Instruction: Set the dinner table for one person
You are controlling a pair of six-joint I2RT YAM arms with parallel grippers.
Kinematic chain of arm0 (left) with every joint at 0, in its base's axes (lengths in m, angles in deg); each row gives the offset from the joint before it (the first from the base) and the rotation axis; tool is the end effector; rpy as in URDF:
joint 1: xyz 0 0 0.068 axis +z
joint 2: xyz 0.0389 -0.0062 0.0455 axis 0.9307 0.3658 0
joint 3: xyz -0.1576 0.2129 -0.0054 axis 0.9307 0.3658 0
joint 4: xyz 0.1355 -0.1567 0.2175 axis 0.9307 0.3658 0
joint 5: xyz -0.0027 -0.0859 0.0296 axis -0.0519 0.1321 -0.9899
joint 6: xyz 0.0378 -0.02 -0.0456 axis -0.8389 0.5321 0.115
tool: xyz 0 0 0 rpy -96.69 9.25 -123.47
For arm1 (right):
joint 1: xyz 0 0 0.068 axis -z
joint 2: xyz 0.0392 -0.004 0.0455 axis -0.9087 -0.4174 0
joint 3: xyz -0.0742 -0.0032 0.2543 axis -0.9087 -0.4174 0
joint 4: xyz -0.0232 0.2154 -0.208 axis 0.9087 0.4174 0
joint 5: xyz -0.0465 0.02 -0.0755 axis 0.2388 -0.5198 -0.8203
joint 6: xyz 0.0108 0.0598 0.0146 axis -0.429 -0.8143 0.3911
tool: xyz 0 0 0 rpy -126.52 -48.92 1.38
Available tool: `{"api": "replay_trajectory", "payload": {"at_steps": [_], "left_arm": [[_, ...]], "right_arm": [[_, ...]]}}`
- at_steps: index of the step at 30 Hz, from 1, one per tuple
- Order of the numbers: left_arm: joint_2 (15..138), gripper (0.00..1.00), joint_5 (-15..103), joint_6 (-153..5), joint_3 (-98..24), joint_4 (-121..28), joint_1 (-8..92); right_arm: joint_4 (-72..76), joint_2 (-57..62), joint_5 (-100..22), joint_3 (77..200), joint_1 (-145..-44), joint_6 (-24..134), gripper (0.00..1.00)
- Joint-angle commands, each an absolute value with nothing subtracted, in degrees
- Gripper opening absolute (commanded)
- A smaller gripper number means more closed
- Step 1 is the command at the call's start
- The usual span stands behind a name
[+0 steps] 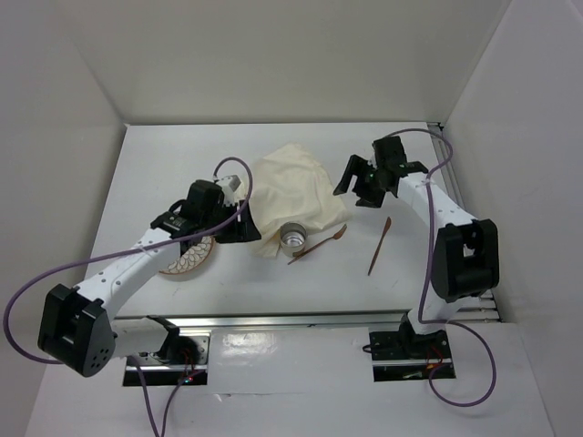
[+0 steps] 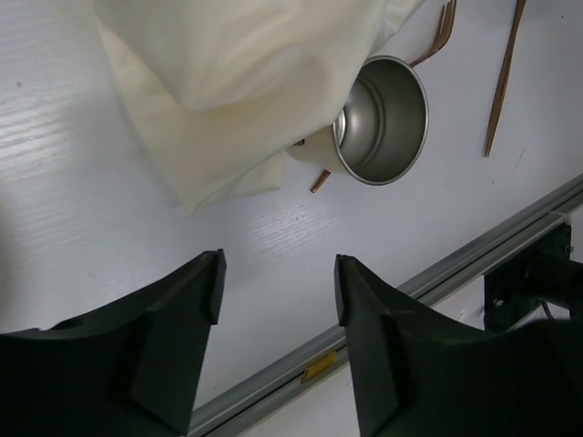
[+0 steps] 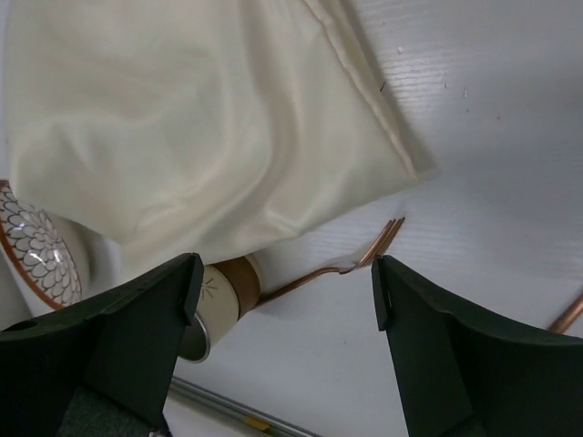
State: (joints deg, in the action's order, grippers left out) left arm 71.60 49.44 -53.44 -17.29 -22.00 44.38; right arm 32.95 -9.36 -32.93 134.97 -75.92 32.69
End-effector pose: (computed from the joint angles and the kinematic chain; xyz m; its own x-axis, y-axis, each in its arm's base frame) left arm 0.2839 -0.1397 0.2446 -0.7995 -0.2067 -0.5640 0.1610 0.8309 -0.5327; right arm 0.3867 0.0841 0.2277 -0.8376 0.3265 -0.4380 0.0999 0.8798 0.4647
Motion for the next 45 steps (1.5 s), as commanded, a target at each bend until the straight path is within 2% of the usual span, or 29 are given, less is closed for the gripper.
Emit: {"api": "replay_trajectory", "payload": {"at_steps": [1,3,5,8,10,12,15,24,35,37,41,42,43,45], "left_arm": [[70.6,0.71,50.9,-49.0,-12.8,-28.5,44.2],[71.7,0.71,50.9,-46.2,-10.8,-30.5,44.2],[72.4,0.71,51.6,-42.9,-8.2,-33.7,44.2],[73.8,0.74,49.9,-40.1,-6.9,-34.3,44.2],[75.2,0.77,49.1,-38.4,-6.9,-34.3,44.2],[75.7,0.8,49.1,-36.3,-6.2,-34.8,44.2],[75.0,0.79,47.7,-31.4,-2.9,-36.5,44.2],[78.6,0.78,45.7,-30.2,-1.7,-39.3,44.2],[86.8,0.72,43.3,-31.4,-4.1,-42.7,43.7],[88.0,0.69,42.8,-31.4,-5.3,-42.7,43.7],[88.0,0.57,40.1,-31.4,-7.1,-41.2,43.7],[88.0,0.43,39.3,-31.4,-7.8,-41.2,43.7],[88.5,0.3,39.3,-31.4,-7.8,-39.6,43.7],[88.5,0.09,37.9,-31.4,-9.7,-38.2,43.7]], "right_arm": [[29.0,-11.6,-26.2,134.2,-73.6,28.8,0.86],[27.6,-13.0,-25.5,133.6,-73.6,27.9,0.83],[27.0,-14.9,-24.6,133.5,-73.0,27.1,0.75],[27.6,-17.0,-26.9,134.2,-73.0,26.0,0.72],[27.6,-17.7,-27.4,134.2,-73.0,25.3,0.72],[27.6,-17.7,-29.0,132.5,-73.0,24.6,0.79],[26.9,-17.7,-29.6,130.8,-73.0,23.2,0.83],[24.3,-19.7,-30.9,127.7,-73.0,21.8,0.83],[23.8,-24.2,-31.4,130.7,-73.0,21.8,0.73],[23.8,-24.8,-31.4,131.3,-73.0,21.8,0.69],[23.3,-26.0,-30.8,132.7,-73.0,21.8,0.5],[23.3,-26.5,-30.8,133.6,-73.5,21.8,0.46],[23.3,-26.5,-30.8,133.6,-73.5,22.3,0.38],[23.3,-28.0,-31.3,136.0,-73.5,22.3,0.26]]}}
